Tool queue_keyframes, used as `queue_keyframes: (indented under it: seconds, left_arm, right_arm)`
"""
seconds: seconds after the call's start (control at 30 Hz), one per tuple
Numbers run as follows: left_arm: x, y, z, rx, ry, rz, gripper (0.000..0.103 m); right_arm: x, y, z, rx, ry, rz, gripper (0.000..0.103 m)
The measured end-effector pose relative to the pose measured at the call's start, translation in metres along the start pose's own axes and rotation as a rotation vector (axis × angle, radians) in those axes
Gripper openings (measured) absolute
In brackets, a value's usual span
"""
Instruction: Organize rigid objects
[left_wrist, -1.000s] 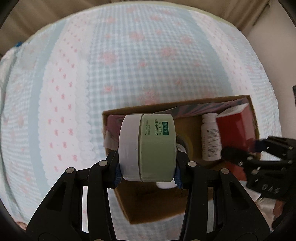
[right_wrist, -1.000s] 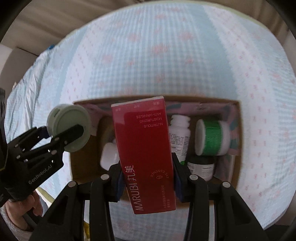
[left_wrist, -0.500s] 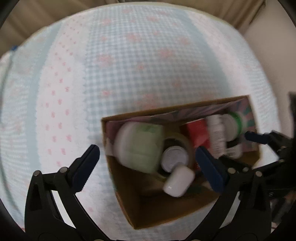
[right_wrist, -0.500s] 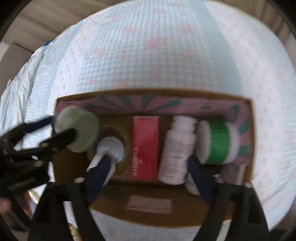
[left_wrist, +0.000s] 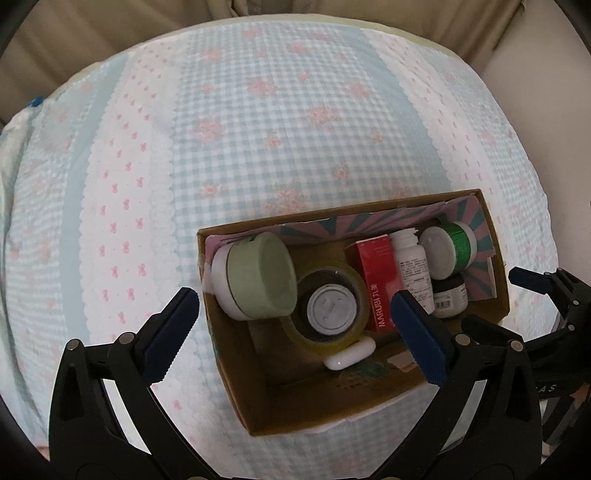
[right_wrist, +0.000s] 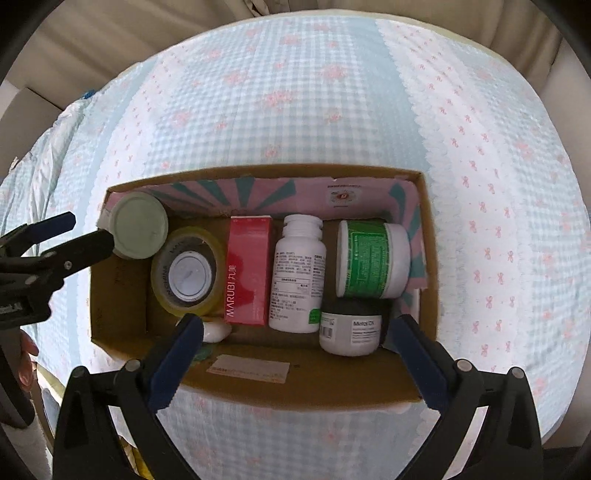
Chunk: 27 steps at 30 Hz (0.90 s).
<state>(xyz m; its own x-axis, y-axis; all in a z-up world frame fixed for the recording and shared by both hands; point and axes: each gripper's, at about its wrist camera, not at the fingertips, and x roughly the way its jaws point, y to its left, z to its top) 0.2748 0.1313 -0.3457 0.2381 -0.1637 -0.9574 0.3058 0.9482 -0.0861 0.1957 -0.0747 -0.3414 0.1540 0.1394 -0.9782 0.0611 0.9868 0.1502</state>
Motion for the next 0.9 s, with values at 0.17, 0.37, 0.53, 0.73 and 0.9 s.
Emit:
queue_keyframes:
  seconds: [0.17, 0.37, 0.53, 0.73, 0.9]
  left_arm:
    - [-0.031, -0.013, -0.007, -0.035, -0.035, 0.034, 0.103]
    - [-0.094, -0.045, -0.013, -0.077, -0.11, 0.022, 0.103]
    - [-0.175, -0.08, -0.018, -0.078, -0.246, 0.051, 0.103]
    - [-0.288, -0.115, -0.032, -0.085, -0.499, 0.083, 0.103]
    - [-0.351, -0.135, -0.04, -0.081, -0.663, 0.133, 0.103]
  right_arm:
    - [-0.018, -0.005, -0.002, -0.018, -0.009, 0.031, 0.102]
    - [-0.069, -0.015, -0.005, -0.055, -0.058, 0.062, 0.102]
    - [-0.159, -0.031, -0.003, -0.064, -0.16, 0.077, 0.102]
    - [-0.274, -0.048, -0.005, -0.039, -0.371, 0.041, 0.102]
    - [-0.348, -0.052, -0.019, -0.042, -0.546, -0.023, 0.102]
